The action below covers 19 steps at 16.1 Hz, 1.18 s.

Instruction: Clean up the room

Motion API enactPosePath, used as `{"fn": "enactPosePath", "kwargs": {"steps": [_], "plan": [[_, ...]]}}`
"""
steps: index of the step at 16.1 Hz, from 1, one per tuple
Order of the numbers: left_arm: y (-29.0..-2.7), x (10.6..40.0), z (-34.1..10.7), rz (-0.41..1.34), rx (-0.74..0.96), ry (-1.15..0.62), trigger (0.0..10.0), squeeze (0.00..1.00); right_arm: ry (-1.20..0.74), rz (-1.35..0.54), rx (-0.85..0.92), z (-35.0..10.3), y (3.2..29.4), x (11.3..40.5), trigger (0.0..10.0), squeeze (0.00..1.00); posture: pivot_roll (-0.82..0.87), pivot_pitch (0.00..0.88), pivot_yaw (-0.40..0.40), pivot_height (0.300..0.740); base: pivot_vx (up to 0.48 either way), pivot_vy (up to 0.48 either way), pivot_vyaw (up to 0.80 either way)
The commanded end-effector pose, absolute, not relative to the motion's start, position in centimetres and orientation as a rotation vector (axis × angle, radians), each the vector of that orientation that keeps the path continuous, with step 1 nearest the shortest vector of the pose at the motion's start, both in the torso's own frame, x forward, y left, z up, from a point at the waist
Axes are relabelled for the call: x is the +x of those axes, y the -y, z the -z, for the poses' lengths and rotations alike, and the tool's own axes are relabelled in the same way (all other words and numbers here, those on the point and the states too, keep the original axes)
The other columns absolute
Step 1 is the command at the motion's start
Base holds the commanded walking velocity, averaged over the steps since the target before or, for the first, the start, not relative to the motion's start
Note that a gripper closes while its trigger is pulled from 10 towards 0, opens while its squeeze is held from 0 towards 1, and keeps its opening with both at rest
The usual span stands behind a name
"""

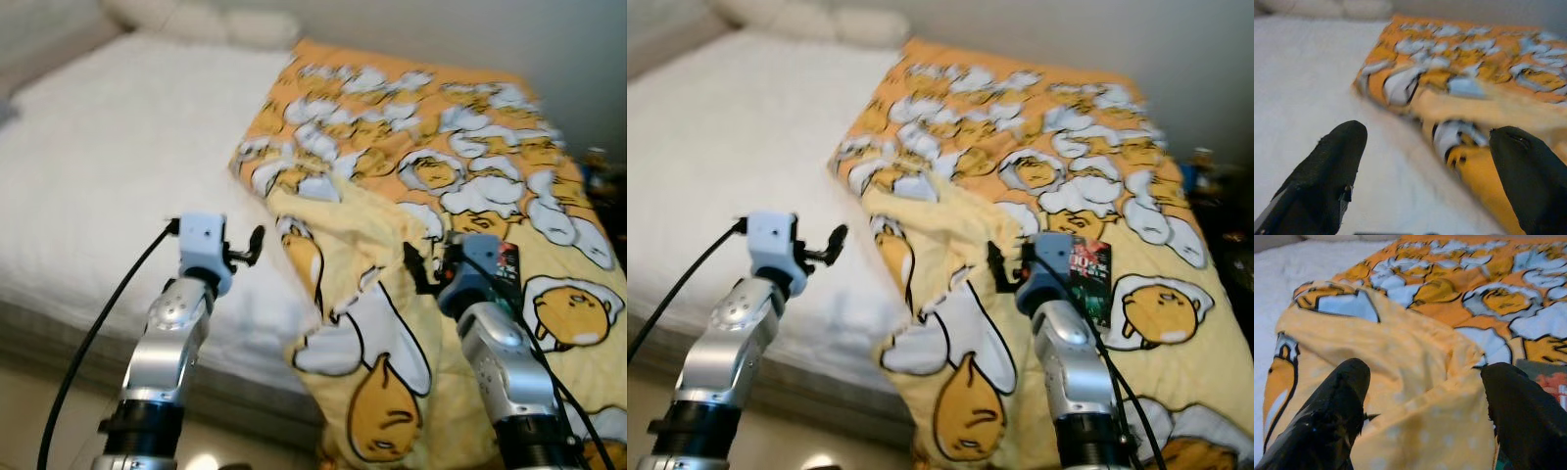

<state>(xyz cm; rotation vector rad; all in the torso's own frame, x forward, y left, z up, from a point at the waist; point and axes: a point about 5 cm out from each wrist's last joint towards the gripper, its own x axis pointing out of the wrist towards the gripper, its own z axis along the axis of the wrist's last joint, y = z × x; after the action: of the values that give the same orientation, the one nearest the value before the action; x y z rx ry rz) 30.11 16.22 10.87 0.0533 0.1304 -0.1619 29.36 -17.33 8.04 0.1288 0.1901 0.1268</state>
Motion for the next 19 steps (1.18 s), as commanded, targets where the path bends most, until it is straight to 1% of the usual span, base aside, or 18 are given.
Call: {"fn": "enactPosePath", "kwargs": {"steps": [1,5,7,8,16,18,19], "plan": [[-16.1,30.4,-11.4,0.163,0.064,-0.111,10.0,0.47,-0.183,-0.119,0.130,-8.3,17.5,29.6,10.0,0.00,0.05,0.000,-0.043,0.740,0.000,-0.480,0.00],[-16.1,30.3,-11.4,0.164,0.065,-0.111,10.0,0.47,-0.184,-0.118,0.152,-8.3,17.5,29.5,10.0,0.00,0.05,0.000,-0.043,0.740,0.000,-0.480,0.00],[-16.1,30.3,-11.4,0.167,0.067,-0.111,10.0,0.47,-0.184,-0.147,0.126,-8.3,17.1,29.5,10.0,0.00,0.05,0.000,-0.042,0.740,0.000,-0.480,0.00],[-16.1,30.3,-11.4,0.169,0.068,-0.111,10.0,0.47,-0.185,-0.154,0.126,-8.3,17.0,29.5,10.0,0.00,0.05,0.000,-0.041,0.740,0.000,-0.480,0.43],[-15.8,29.9,-11.4,0.214,0.105,-0.104,10.0,0.46,-0.212,-0.277,0.101,-8.0,16.2,28.8,10.0,0.00,0.05,0.000,-0.038,0.740,0.000,-0.480,0.80],[-15.5,29.2,-11.0,0.256,0.063,-0.120,10.0,0.44,-0.213,-0.265,0.173,-8.0,16.5,28.3,10.0,0.00,0.04,0.000,-0.036,0.740,0.000,0.000,0.00],[-15.4,28.9,-10.7,0.279,0.078,-0.131,10.0,0.43,-0.222,-0.254,0.176,-7.8,16.7,28.1,10.0,0.00,0.04,0.000,-0.034,0.740,0.000,0.000,0.00]]}}
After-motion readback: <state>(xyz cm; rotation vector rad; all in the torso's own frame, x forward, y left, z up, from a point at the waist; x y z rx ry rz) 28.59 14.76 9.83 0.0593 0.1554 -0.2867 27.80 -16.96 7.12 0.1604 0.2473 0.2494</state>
